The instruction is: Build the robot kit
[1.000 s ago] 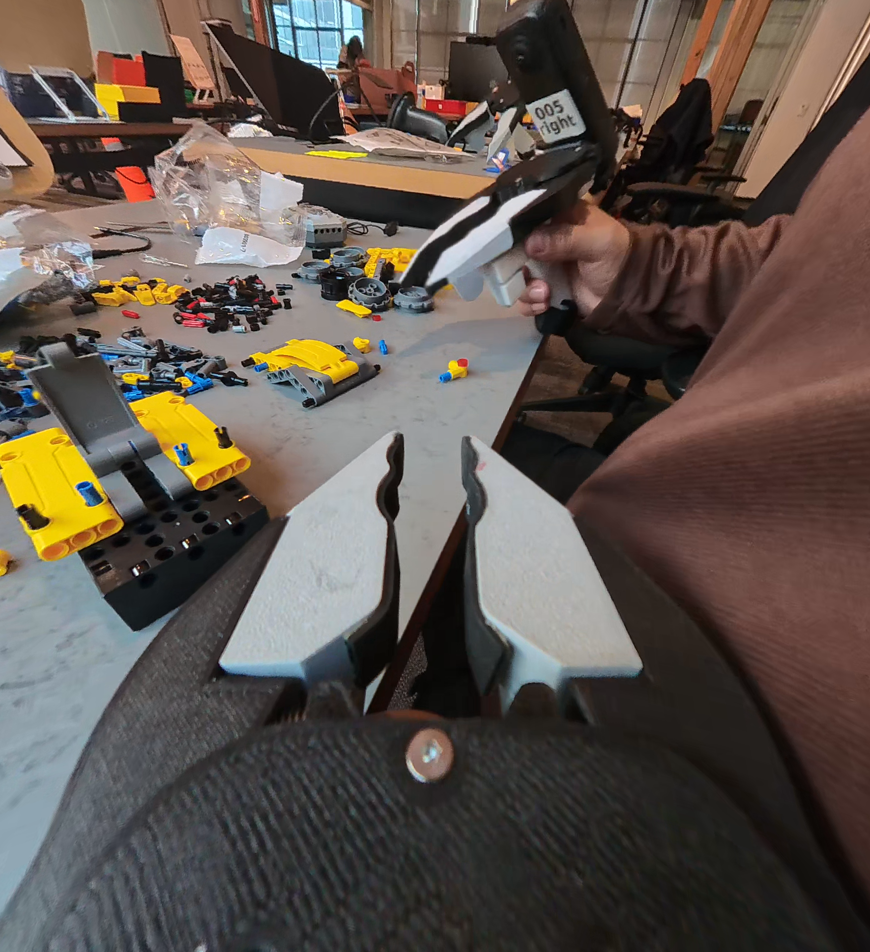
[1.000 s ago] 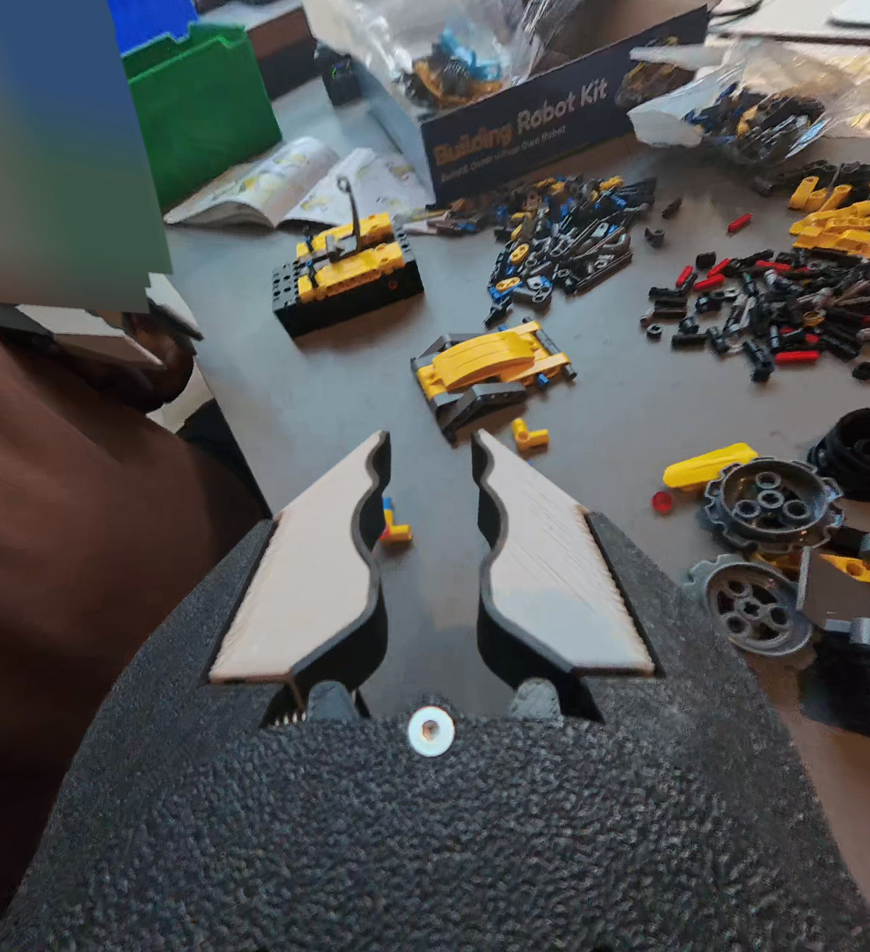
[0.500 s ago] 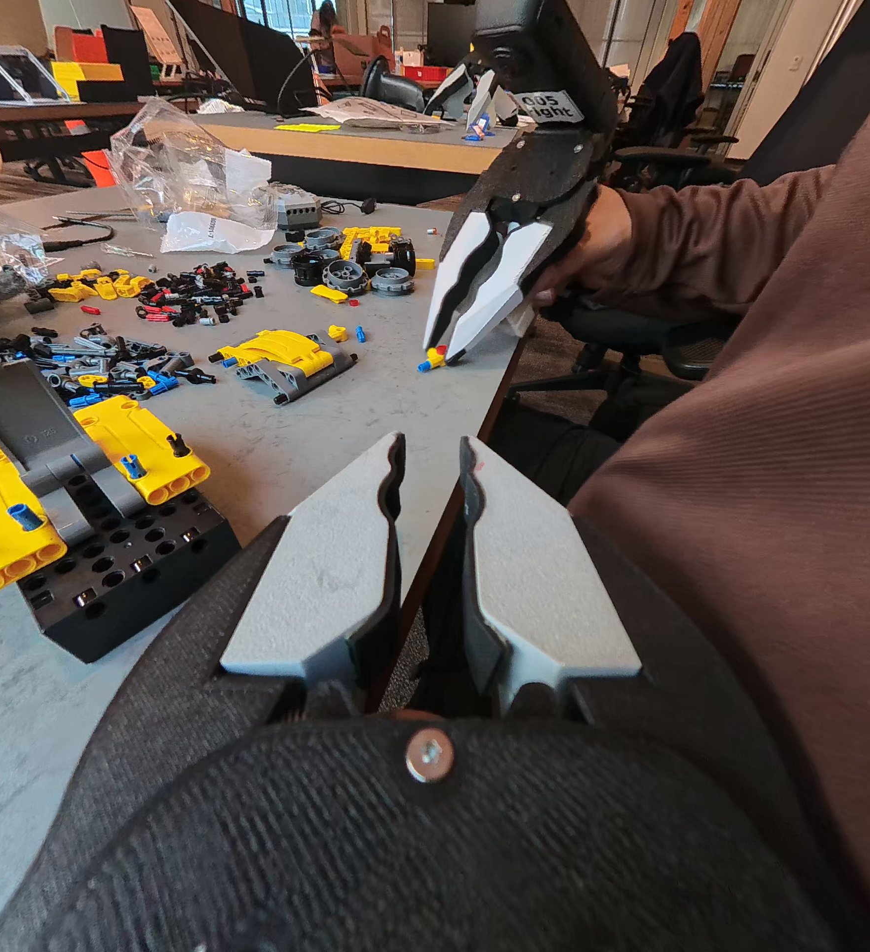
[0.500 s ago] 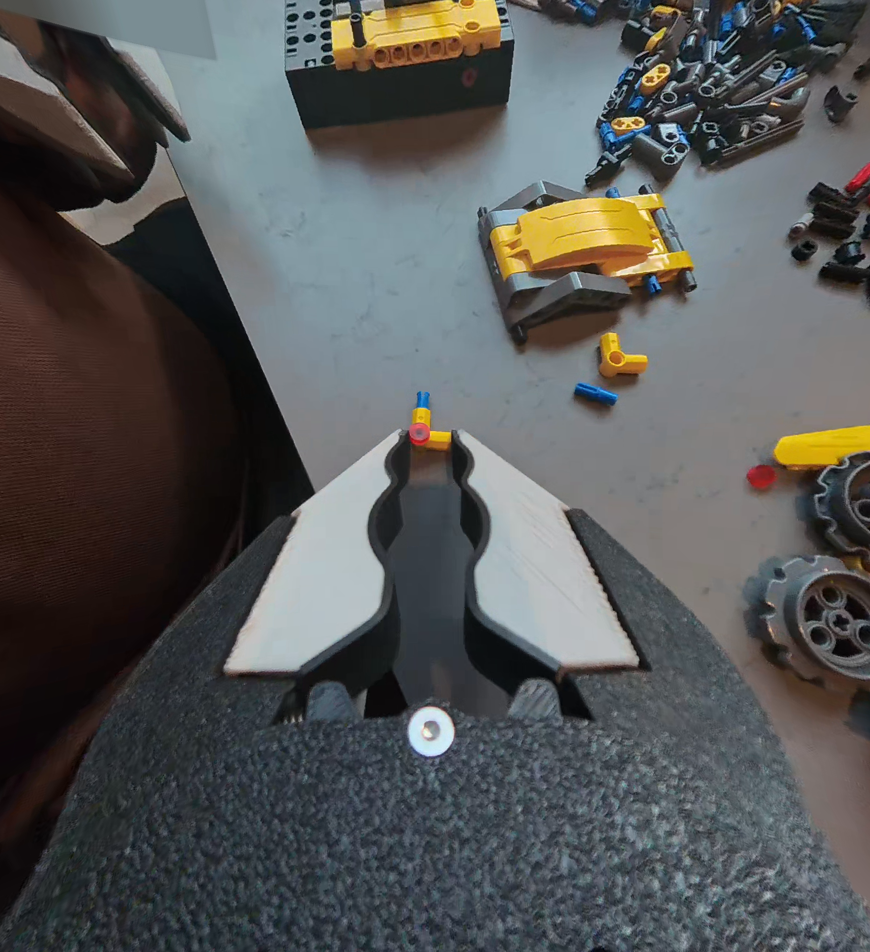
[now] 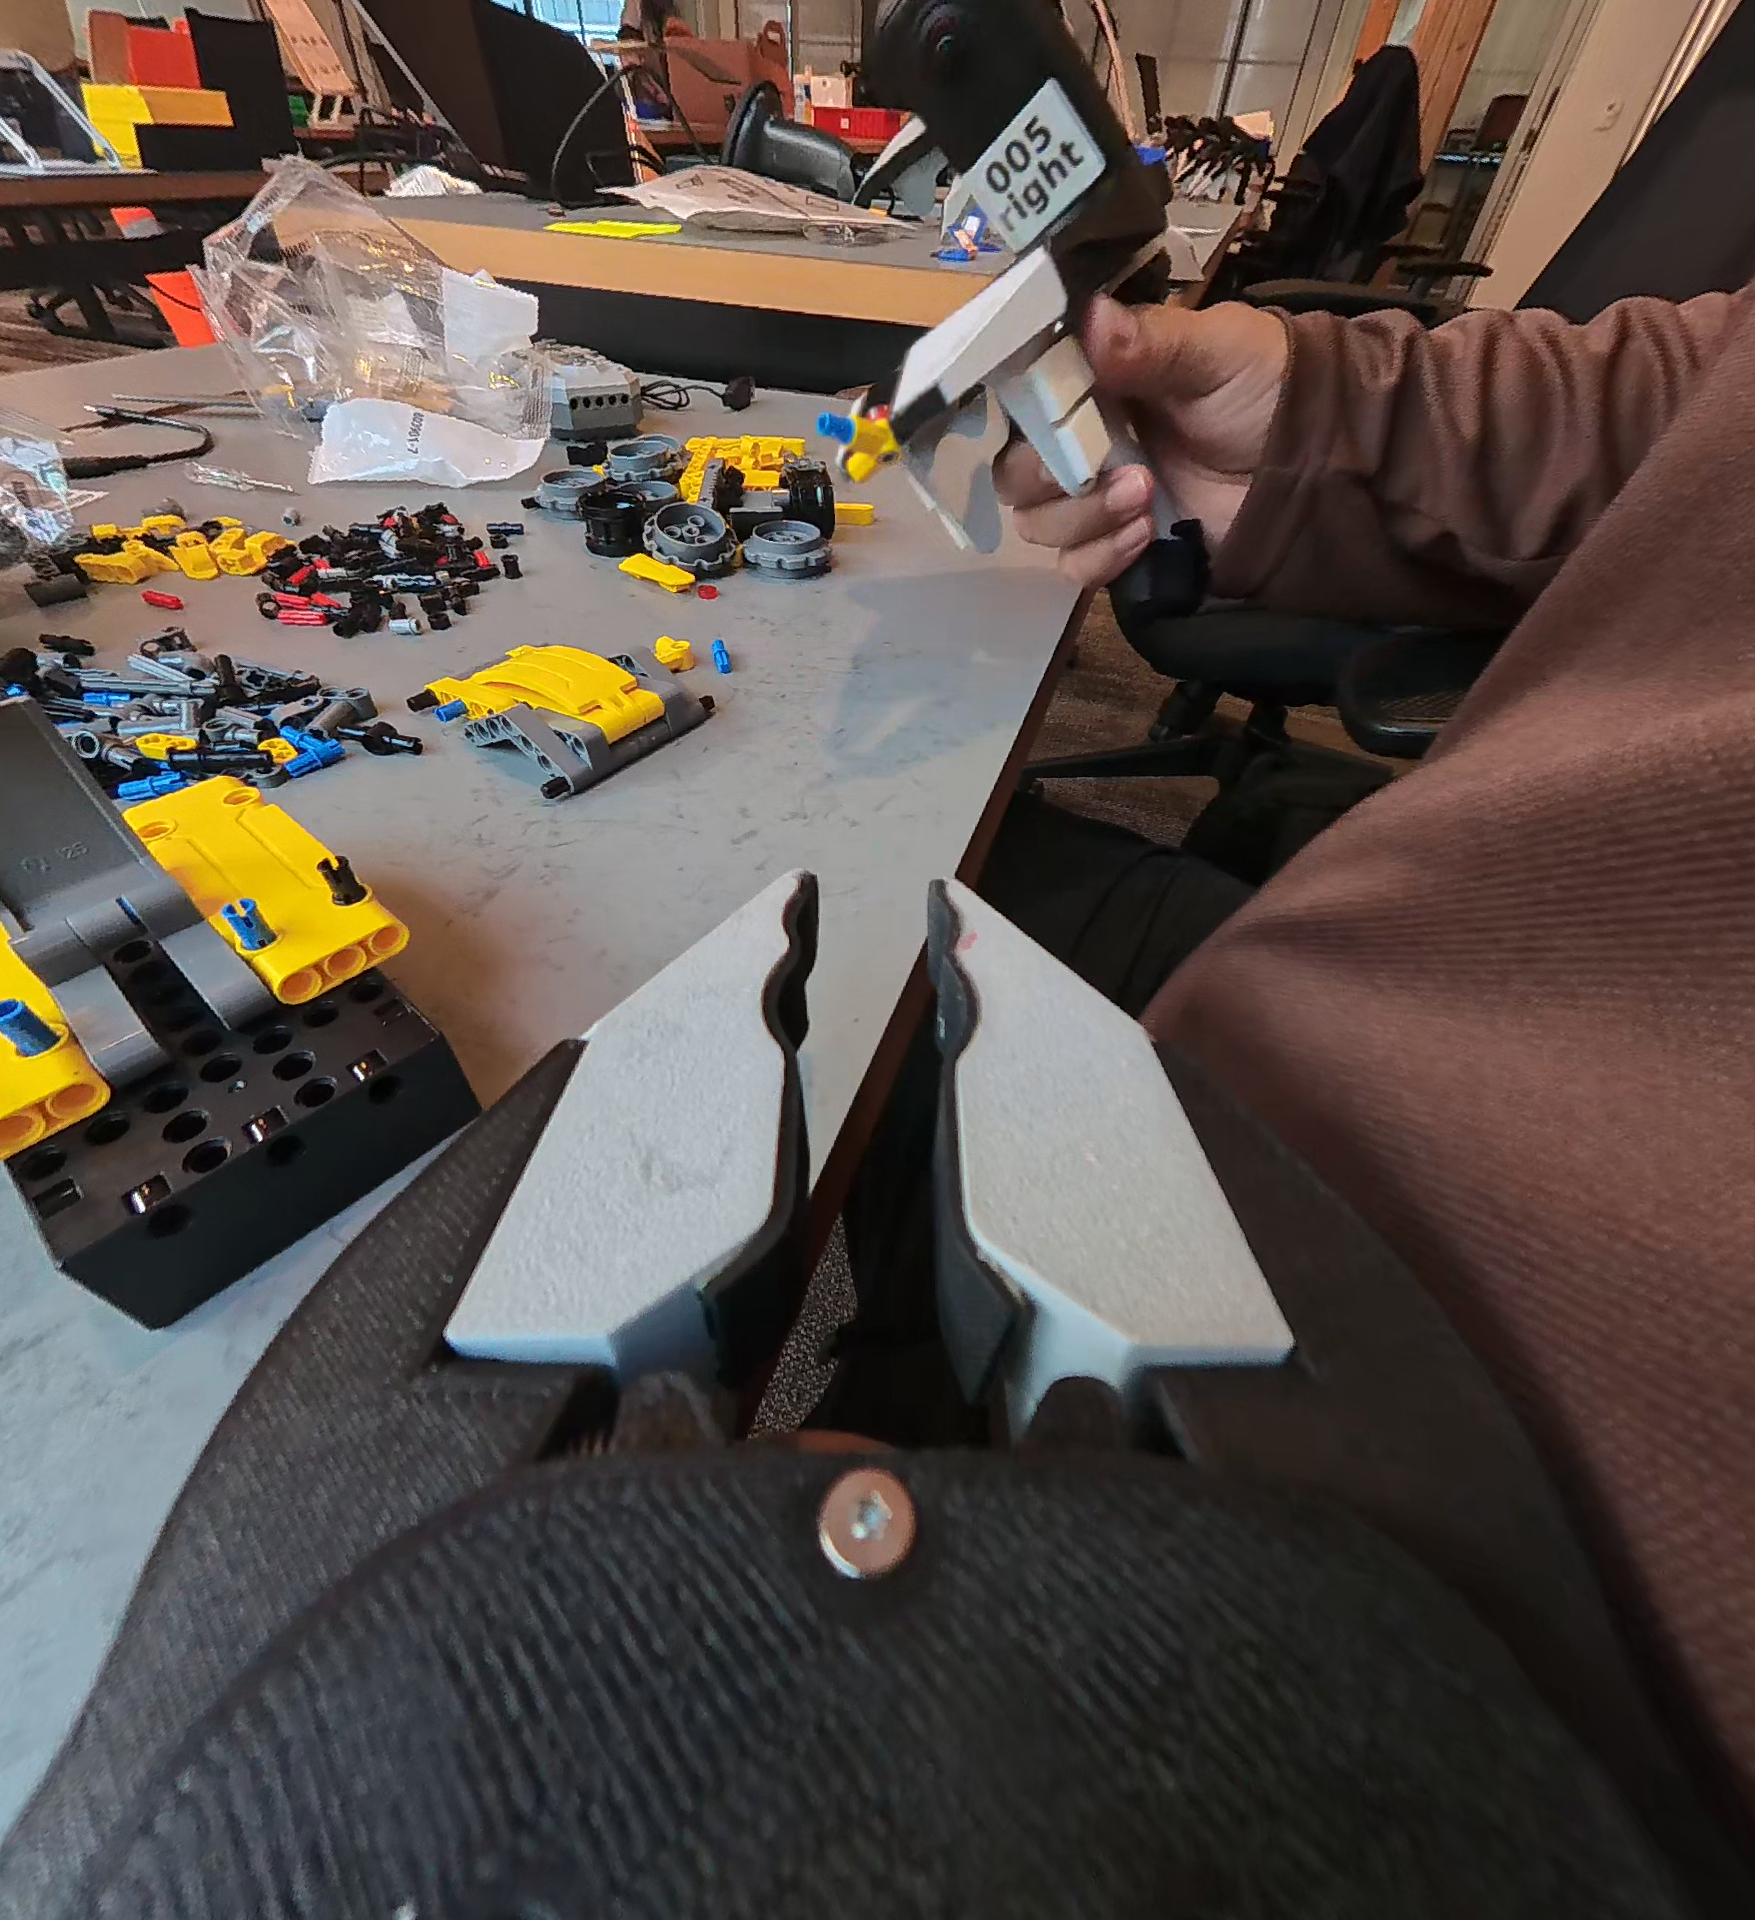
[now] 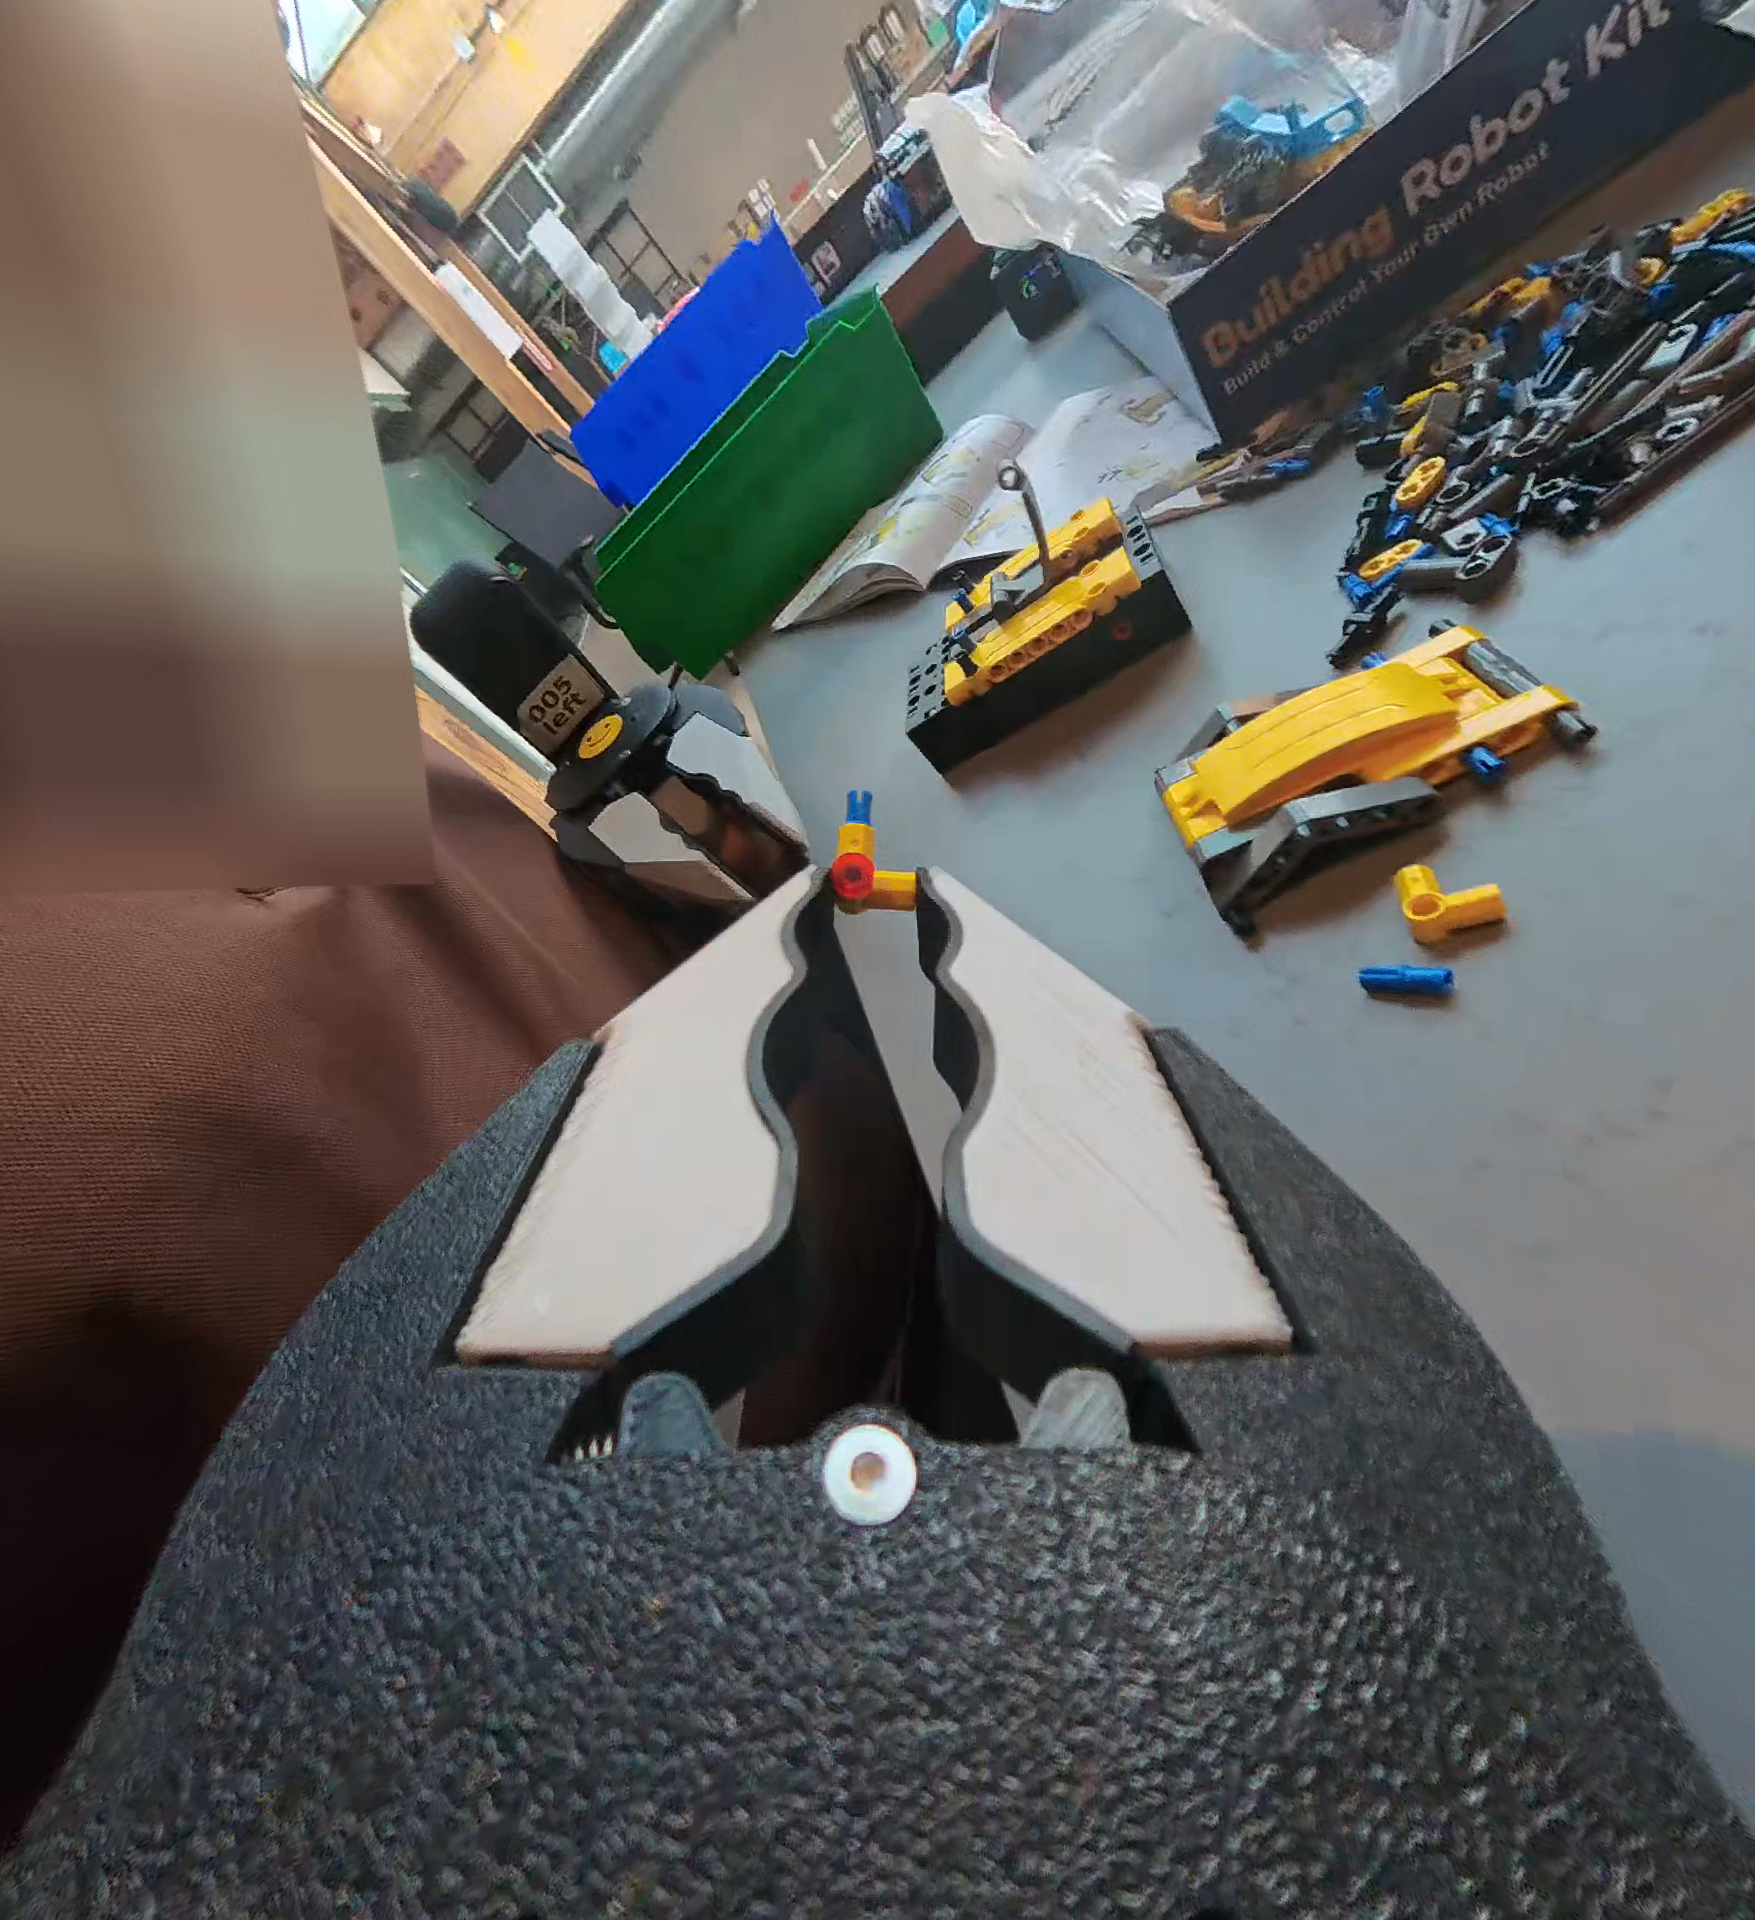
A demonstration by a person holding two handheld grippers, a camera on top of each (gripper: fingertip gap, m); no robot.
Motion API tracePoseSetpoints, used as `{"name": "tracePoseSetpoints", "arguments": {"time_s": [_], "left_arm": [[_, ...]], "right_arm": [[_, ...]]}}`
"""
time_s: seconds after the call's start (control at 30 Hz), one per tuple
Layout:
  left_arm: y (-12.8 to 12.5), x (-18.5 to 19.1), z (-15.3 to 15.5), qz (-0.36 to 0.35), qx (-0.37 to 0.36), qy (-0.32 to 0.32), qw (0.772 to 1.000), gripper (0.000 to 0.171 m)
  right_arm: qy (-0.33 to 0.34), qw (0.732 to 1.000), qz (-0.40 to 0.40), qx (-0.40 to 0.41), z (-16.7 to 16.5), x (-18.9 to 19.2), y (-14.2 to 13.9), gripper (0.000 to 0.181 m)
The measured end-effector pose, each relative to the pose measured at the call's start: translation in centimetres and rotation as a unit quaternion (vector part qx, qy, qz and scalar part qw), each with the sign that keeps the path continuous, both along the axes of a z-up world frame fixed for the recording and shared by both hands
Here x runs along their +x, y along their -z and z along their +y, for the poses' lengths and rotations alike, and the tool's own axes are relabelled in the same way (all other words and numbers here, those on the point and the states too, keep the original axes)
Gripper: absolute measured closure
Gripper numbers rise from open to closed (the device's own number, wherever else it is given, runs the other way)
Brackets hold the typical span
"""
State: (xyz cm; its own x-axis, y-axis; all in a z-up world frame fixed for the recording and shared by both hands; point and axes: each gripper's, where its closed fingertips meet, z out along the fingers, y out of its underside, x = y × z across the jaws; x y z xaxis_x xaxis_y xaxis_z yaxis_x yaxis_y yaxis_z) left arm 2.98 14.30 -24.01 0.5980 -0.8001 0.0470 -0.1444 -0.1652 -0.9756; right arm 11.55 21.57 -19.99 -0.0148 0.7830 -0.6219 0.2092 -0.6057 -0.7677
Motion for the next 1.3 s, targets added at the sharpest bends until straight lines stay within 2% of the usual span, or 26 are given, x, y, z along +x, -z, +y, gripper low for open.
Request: {"name": "tracePoseSetpoints", "arguments": {"time_s": [0.07,0.13,0.23,0.33,0.77,1.0,1.1,1.3], "left_arm": [[0.0,0.0,0.0,-0.001,-0.002,-0.001,1.0,0.154],[0.1,0.0,0.1,-0.002,-0.004,-0.002,1.0,0.154],[0.1,-0.1,0.2,-0.004,-0.005,-0.005,1.0,0.154],[0.2,-0.2,0.3,-0.003,-0.007,-0.005,1.0,0.154],[0.3,-0.1,0.3,0.0,-0.007,-0.006,1.0,0.154],[-0.3,-0.1,0.2,0.001,0.002,-0.009,1.0,0.154],[-0.7,-0.2,0.2,-0.001,0.008,-0.013,1.0,0.153],[-2.2,-0.7,0.2,0.0,0.033,-0.022,0.999,0.153]], "right_arm": [[0.007,0.999,-0.032,0.027,0.2,0.1,1.0,0.167],[0.029,0.99,-0.107,0.089,1.2,0.5,3.2,0.166],[0.042,0.951,-0.231,0.202,2.7,1.7,6.3,0.166],[0.032,0.913,-0.304,0.271,3.5,2.6,8.2,0.166],[0.07,0.898,-0.326,0.288,6.0,5.0,8.1,0.162],[0.089,0.922,-0.265,0.268,5.8,4.3,6.2,0.157],[0.099,0.924,-0.258,0.263,6.3,4.1,5.8,0.157],[0.05,0.919,-0.28,0.272,5.2,3.6,6.8,0.151]]}}
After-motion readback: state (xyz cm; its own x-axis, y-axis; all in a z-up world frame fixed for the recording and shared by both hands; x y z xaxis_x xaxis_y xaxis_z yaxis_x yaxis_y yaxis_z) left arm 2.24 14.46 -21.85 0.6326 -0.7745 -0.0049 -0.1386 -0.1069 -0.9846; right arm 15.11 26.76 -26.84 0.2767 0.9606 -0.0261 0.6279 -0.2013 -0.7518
